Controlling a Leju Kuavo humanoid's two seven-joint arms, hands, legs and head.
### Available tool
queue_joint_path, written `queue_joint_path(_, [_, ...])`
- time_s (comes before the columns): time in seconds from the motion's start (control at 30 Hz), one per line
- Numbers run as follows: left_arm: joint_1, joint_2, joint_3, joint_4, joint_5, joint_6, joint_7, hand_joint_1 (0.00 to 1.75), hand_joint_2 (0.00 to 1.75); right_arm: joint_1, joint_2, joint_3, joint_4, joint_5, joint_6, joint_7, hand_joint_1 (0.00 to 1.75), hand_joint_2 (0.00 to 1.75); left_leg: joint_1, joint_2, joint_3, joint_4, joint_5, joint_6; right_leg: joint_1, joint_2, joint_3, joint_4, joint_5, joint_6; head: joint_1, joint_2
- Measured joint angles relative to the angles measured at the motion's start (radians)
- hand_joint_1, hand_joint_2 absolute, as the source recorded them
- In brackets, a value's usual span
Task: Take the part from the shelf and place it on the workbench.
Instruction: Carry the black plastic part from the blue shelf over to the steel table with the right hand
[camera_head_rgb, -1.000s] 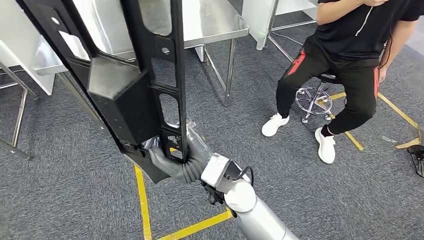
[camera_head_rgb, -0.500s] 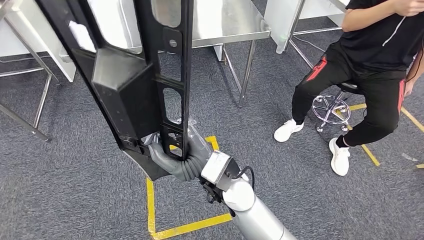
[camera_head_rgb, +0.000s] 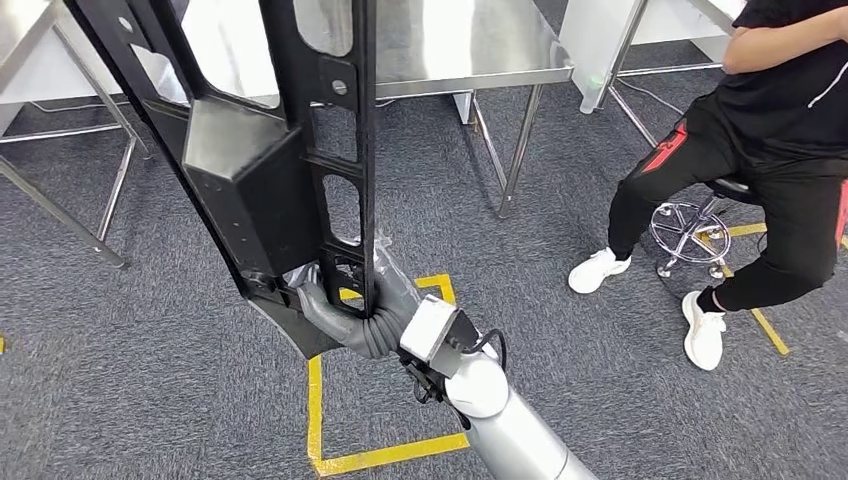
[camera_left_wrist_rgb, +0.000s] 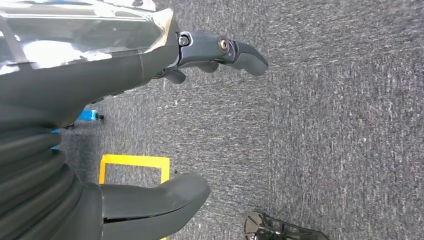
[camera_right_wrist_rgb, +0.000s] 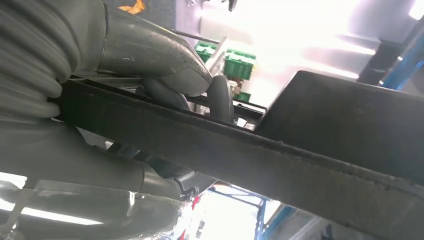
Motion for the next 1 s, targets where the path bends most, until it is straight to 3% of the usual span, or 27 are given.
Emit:
queue_joint_path(0.1, [0.001, 0.001, 0.0, 0.0, 0.0, 0.0, 0.0, 0.0, 1.75, -0.002, 0.004, -0.001, 0.0, 0.0, 0.0, 0.0, 1.75, 1.75, 0.002, 0.0, 0.001, -0.004, 0.004, 0.011, 0.002, 0.001, 0.001, -0.001, 0.004, -0.007, 0.0, 0.0])
queue_joint_path(0.27, [0.001, 0.001, 0.0, 0.0, 0.0, 0.0, 0.0, 0.0, 1.75, -0.003, 0.006, -0.003, 0.001, 0.0, 0.0, 0.0, 1.75, 1.75, 0.005, 0.0, 0.007, -0.017, 0.01, 0.001, 0.007, 0.001, 0.0, -0.001, 0.004, -0.013, -0.001, 0.0])
queue_joint_path(0.47, [0.001, 0.0, 0.0, 0.0, -0.002, 0.0, 0.0, 0.0, 1.75, -0.005, 0.007, -0.006, 0.007, 0.0, 0.0, 0.0, 1.75, 1.75, 0.008, 0.0, 0.007, -0.019, 0.009, -0.021, 0.011, 0.001, 0.0, 0.0, 0.003, -0.02, -0.001, 0.0])
queue_joint_path(0.53, [0.001, 0.002, 0.0, 0.0, -0.003, 0.0, 0.0, 0.0, 1.75, -0.009, 0.009, -0.006, 0.008, 0.0, 0.0, 0.0, 1.75, 1.75, 0.006, 0.0, 0.006, -0.019, 0.008, -0.016, 0.005, 0.001, 0.002, -0.009, 0.007, -0.017, 0.0, 0.0])
queue_joint_path(0.6, [0.001, 0.002, 0.0, 0.0, -0.003, -0.001, 0.0, 0.0, 1.75, -0.014, 0.016, -0.008, 0.009, -0.001, 0.0, 0.001, 1.75, 1.75, 0.009, 0.003, 0.023, -0.047, 0.019, -0.003, 0.005, 0.001, 0.005, -0.015, 0.008, -0.013, 0.0, 0.0])
queue_joint_path(0.67, [0.002, 0.001, 0.0, 0.0, -0.003, -0.001, 0.0, 0.0, 1.75, -0.02, 0.019, -0.008, 0.011, -0.002, 0.0, 0.001, 1.75, 1.75, 0.016, 0.007, 0.046, -0.083, 0.037, 0.009, 0.01, 0.001, -0.018, 0.037, -0.019, -0.014, 0.002, 0.0])
queue_joint_path(0.73, [0.002, 0.001, 0.0, 0.0, -0.003, -0.001, 0.0, 0.0, 1.75, -0.023, 0.014, -0.008, 0.015, -0.002, 0.001, 0.001, 1.75, 1.75, 0.019, 0.01, 0.05, -0.091, 0.042, 0.012, 0.003, 0.0, -0.077, 0.155, -0.068, -0.014, 0.003, 0.0])
queue_joint_path(0.8, [0.004, 0.001, 0.0, 0.0, -0.003, -0.002, 0.0, 0.0, 1.75, -0.019, 0.008, -0.009, 0.021, -0.002, 0.001, 0.002, 1.75, 1.75, 0.023, 0.01, 0.047, -0.09, 0.041, 0.005, -0.008, 0.0, -0.12, 0.23, -0.086, 0.001, 0.002, 0.0])
queue_joint_path(0.83, [0.005, 0.0, 0.0, 0.0, -0.003, -0.002, 0.0, 0.0, 1.75, -0.017, 0.006, -0.008, 0.024, -0.002, 0.001, 0.002, 1.75, 1.75, 0.027, 0.009, 0.046, -0.086, 0.039, -0.001, -0.015, 0.0, -0.113, 0.212, -0.072, 0.015, 0.002, 0.0])
queue_joint_path(0.9, [0.005, 0.0, 0.0, 0.0, -0.002, -0.002, 0.001, 0.0, 1.75, -0.017, 0.004, -0.008, 0.029, -0.002, 0.001, 0.002, 1.75, 1.75, 0.038, 0.006, 0.042, -0.069, 0.029, -0.022, -0.029, 0.0, -0.051, 0.09, -0.02, 0.047, 0.003, 0.0])
queue_joint_path(0.93, [0.005, 0.003, 0.0, -0.001, -0.002, -0.002, 0.001, 0.0, 1.75, -0.017, 0.004, -0.008, 0.03, -0.002, 0.001, 0.002, 1.75, 1.75, 0.042, 0.004, 0.037, -0.056, 0.02, -0.035, -0.032, 0.002, -0.022, 0.035, -0.001, 0.055, 0.004, 0.0])
queue_joint_path(0.97, [0.006, 0.005, 0.0, -0.001, -0.002, -0.002, 0.002, 0.0, 1.75, -0.017, 0.005, -0.008, 0.031, -0.003, 0.002, 0.002, 1.75, 1.75, 0.042, 0.003, 0.032, -0.045, 0.014, -0.046, -0.033, 0.004, -0.007, 0.008, 0.008, 0.05, 0.004, 0.0])
queue_joint_path(1.0, [0.006, 0.006, 0.0, -0.001, -0.002, -0.002, 0.002, 0.0, 1.75, -0.016, 0.005, -0.008, 0.033, -0.003, 0.002, 0.002, 1.75, 1.75, 0.041, 0.002, 0.028, -0.038, 0.009, -0.055, -0.031, 0.007, -0.007, 0.007, 0.006, 0.038, 0.004, 0.0])
